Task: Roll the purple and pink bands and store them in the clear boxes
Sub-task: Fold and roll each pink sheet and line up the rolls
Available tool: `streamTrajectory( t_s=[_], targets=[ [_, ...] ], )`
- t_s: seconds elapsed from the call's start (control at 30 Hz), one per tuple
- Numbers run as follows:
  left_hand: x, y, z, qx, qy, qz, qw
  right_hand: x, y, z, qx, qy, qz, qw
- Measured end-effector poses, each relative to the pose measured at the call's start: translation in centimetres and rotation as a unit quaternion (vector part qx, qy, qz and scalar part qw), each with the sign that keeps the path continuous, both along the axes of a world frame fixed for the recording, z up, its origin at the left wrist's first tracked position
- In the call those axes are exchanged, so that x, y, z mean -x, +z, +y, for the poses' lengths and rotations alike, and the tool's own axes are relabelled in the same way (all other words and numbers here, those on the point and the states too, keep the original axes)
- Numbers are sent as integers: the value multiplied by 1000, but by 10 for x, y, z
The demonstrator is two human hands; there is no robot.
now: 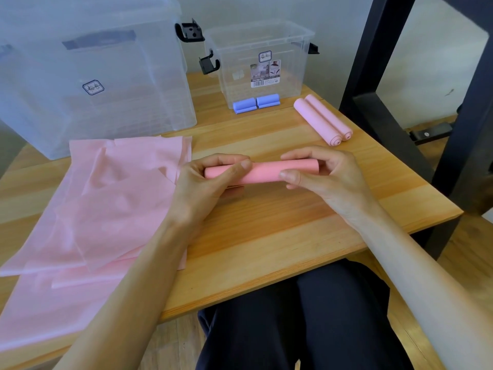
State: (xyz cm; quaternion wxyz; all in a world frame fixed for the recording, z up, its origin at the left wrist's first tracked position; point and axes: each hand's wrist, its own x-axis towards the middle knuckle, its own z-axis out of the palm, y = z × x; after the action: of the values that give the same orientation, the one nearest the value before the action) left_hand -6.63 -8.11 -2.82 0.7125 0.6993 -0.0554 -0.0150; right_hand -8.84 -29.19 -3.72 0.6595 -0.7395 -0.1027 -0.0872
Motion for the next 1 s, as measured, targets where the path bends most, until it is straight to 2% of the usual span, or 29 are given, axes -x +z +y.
streamTrajectory(
  t_s=[0.13, 0.3, 0.43, 0.6, 0.83, 1.0],
  targets=[
    [-3, -1, 1, 9, -1, 20, 1000, -1, -2, -1, 11, -28, 3, 1000],
    [-5, 0, 3, 88, -28, 49, 995, -1, -2, -3, -1, -51, 14, 999],
    [-7, 0, 4, 127, -13, 67, 990, 3, -3, -4, 51, -10, 32, 998],
    [-13, 6, 1, 130, -11, 105, 986, 13, -5, -13, 85, 37, 41, 995],
    [-53, 22, -42, 145, -22, 150, 978, 14, 10, -38, 108, -63, -32, 992],
    [-90, 26, -80, 126, -36, 177, 975, -1, 11, -54, 129, -52, -35, 990]
  ],
)
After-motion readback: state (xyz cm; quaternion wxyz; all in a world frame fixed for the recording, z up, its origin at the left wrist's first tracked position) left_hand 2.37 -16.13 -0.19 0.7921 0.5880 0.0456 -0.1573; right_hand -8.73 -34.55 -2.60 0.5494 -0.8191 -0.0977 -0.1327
